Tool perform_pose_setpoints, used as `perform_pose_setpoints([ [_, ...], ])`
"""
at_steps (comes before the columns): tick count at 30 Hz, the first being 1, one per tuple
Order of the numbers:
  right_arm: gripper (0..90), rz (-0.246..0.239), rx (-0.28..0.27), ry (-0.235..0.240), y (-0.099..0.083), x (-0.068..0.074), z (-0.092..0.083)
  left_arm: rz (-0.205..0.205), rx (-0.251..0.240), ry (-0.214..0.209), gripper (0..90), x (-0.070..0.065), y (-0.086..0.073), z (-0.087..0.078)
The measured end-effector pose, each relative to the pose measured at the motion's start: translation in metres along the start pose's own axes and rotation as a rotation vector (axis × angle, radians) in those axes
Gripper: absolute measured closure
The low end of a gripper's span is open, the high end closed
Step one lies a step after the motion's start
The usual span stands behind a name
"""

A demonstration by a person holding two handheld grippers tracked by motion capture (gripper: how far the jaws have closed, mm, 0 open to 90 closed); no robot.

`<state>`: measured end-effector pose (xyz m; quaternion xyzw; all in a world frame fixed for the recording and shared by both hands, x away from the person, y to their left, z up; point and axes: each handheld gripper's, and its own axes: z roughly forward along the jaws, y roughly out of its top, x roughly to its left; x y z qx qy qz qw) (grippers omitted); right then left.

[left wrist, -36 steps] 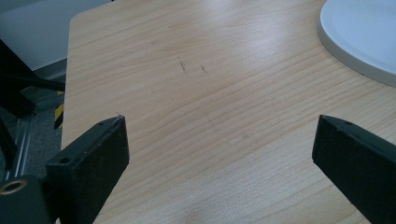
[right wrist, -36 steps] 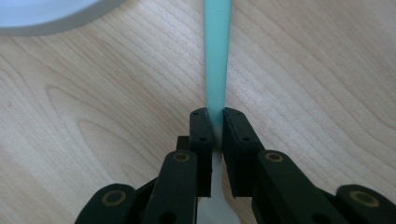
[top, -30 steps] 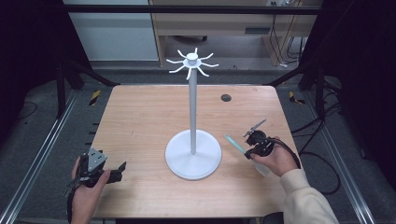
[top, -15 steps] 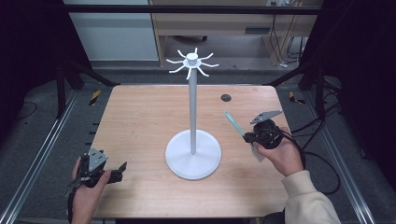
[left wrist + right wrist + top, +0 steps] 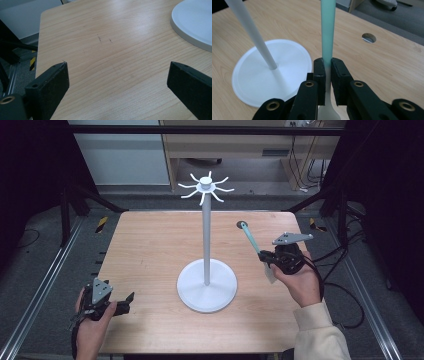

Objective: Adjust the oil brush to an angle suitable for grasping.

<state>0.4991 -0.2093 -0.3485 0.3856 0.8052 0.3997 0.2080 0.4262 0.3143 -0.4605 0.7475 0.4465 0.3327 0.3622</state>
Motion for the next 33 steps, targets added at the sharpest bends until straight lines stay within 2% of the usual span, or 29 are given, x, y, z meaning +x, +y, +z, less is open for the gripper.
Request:
perform_pose_setpoints([
  [8,82.5,0.032,-0.124,0.000,0.015,0.004,0.002,-0.004,-0.001,0.001,3.5,0.001,0.000,-0.001],
  [10,82.5,0.043,-0.140,0.004,0.015,0.005,0.004,-0.008,-0.005,-0.002,3.5,0.001,0.000,-0.001],
  [13,82.5,0.027,-0.133,-0.012,0.015,0.005,0.004,-0.005,-0.003,-0.007,3.5,0.001,0.000,0.000],
  [20,82.5,0.059,-0.210,-0.017,0.012,0.006,-0.019,-0.013,-0.012,-0.003,3.5,0.001,0.001,-0.001],
  [26,82.5,0.041,-0.267,-0.029,0.012,0.018,-0.039,-0.018,-0.012,-0.003,3.5,0.002,0.001,-0.002],
  [33,82.5,0.031,-0.335,-0.011,0.017,0.029,-0.055,-0.027,-0.018,-0.003,3.5,0.003,0.000,-0.003],
])
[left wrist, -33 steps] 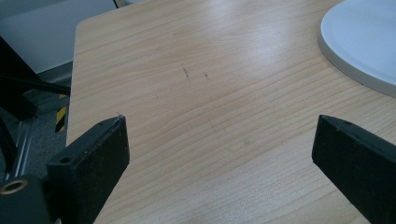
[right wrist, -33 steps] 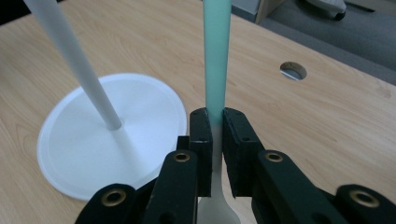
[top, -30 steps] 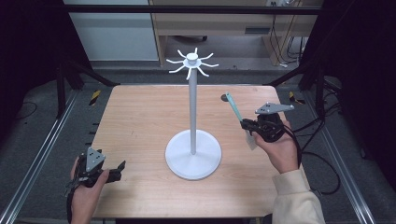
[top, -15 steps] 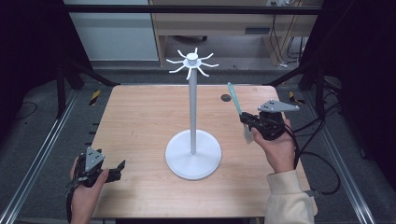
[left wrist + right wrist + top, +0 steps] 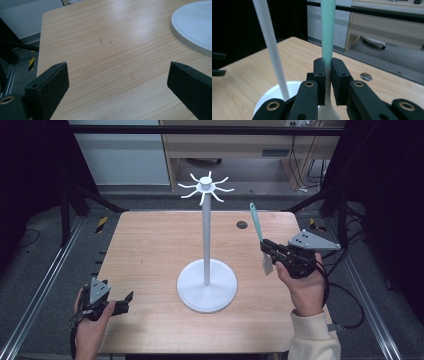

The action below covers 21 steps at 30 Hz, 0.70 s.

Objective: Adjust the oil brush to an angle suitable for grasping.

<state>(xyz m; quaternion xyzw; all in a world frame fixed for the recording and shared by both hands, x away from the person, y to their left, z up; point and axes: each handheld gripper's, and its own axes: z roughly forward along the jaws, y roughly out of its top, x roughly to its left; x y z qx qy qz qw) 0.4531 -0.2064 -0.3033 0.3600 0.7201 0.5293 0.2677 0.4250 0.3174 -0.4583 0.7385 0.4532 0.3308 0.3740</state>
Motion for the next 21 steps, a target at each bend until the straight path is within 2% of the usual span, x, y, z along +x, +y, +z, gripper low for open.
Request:
perform_pose_setpoints([
  [14,82.5,-0.010,-0.126,0.060,0.015,0.018,-0.015,-0.004,-0.001,-0.008,3.5,0.000,0.000,0.001],
  [21,82.5,-0.011,-0.149,0.075,0.020,0.022,-0.021,0.002,0.009,-0.012,3.5,-0.001,-0.001,0.002],
])
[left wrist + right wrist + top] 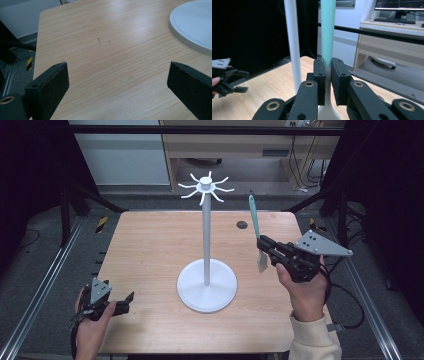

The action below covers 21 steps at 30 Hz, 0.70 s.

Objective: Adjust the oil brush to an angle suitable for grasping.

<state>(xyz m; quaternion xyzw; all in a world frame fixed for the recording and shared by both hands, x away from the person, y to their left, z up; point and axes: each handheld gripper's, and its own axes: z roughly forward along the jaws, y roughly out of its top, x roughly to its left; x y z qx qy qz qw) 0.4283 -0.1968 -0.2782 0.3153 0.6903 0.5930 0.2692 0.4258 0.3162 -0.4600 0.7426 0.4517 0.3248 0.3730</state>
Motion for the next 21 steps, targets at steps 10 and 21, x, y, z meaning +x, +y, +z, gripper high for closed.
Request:
perform_pose_setpoints([
  [10,82.4,-0.049,-0.017,0.036,0.010,0.021,0.000,-0.001,-0.007,-0.001,3.6,0.000,0.000,-0.001],
  [21,82.4,-0.078,-0.028,0.077,0.015,0.034,0.000,0.009,-0.002,-0.001,3.6,-0.001,0.001,0.000],
])
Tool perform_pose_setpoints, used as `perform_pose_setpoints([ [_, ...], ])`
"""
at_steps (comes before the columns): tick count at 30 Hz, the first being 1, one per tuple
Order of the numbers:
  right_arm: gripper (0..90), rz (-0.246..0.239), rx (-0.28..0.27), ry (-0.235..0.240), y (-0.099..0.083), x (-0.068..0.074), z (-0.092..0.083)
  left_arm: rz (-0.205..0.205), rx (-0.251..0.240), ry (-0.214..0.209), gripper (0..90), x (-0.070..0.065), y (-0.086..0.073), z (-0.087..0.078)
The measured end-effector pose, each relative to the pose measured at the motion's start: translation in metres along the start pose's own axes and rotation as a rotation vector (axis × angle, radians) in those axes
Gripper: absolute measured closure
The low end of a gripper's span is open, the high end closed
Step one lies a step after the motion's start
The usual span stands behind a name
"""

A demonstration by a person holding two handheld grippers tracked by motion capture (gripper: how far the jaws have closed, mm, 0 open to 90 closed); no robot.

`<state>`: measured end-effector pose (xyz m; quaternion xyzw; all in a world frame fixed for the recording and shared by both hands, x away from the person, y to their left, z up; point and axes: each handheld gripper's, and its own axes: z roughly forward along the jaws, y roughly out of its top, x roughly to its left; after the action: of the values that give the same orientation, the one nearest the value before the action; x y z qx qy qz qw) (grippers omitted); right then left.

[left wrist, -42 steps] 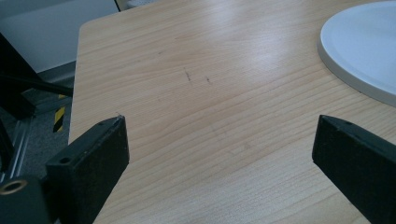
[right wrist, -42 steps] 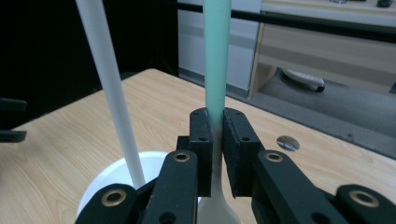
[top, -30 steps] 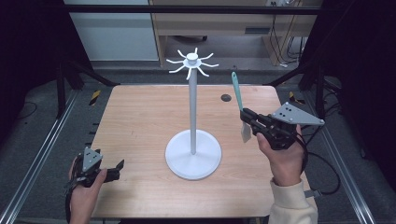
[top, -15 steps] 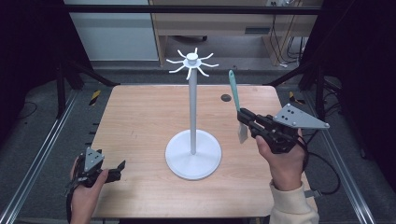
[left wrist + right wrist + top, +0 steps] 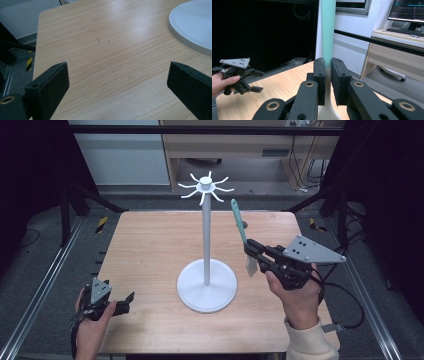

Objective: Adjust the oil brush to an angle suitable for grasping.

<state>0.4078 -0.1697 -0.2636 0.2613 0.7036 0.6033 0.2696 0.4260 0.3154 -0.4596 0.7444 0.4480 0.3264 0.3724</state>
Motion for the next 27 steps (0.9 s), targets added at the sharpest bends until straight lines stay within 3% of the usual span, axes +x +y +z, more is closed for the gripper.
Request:
perform_pose_setpoints([
  [27,82.4,-0.003,-0.007,0.017,0.0060,0.0082,0.0100,0.004,0.005,-0.004,3.7,-0.0007,0.0000,0.0010],
])
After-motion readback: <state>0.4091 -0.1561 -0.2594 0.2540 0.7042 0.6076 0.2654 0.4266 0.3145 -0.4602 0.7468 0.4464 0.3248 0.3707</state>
